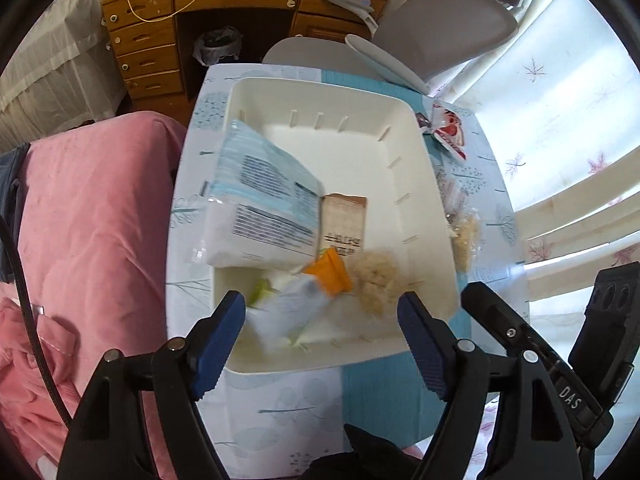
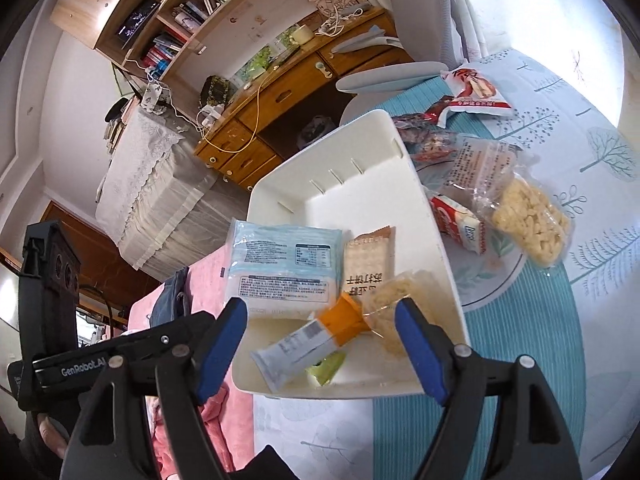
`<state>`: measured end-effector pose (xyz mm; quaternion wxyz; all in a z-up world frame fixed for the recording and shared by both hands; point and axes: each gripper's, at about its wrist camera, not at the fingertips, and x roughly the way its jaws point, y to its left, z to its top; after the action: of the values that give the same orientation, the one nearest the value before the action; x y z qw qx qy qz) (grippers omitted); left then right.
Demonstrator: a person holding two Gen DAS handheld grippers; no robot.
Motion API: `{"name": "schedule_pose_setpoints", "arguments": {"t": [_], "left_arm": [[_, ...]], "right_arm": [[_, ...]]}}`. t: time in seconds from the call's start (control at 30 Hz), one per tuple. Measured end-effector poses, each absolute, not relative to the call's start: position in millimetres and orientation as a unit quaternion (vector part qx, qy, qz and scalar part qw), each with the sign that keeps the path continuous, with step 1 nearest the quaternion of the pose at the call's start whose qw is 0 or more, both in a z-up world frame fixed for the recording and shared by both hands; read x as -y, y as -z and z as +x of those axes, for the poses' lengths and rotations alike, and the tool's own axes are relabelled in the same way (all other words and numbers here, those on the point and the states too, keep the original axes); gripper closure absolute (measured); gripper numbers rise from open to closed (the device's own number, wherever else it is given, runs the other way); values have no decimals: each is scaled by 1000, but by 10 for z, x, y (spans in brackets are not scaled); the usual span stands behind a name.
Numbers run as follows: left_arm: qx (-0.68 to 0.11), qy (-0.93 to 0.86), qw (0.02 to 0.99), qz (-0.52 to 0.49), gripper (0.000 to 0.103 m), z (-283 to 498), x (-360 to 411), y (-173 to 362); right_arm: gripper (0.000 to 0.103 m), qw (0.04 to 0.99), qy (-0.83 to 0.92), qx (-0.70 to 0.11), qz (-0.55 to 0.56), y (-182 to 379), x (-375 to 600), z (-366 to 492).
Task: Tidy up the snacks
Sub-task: 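Withdraw both grippers from the tray toward the remaining snacks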
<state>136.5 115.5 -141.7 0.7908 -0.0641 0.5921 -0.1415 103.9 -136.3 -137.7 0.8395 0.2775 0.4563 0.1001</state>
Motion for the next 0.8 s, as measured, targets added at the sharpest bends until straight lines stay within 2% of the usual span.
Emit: {"name": "schedule_pose_setpoints", "arguments": {"t": [0.33, 0.8], "left_arm": [[-580, 144, 796, -92, 26, 1169, -718, 1338], [-595, 109, 784, -139, 25, 905, 101, 1450]], "right_arm": [[26, 847, -108, -465, 234, 1300, 1665, 977], [26, 863, -142, -476, 92, 1197, 2228, 885]]}}
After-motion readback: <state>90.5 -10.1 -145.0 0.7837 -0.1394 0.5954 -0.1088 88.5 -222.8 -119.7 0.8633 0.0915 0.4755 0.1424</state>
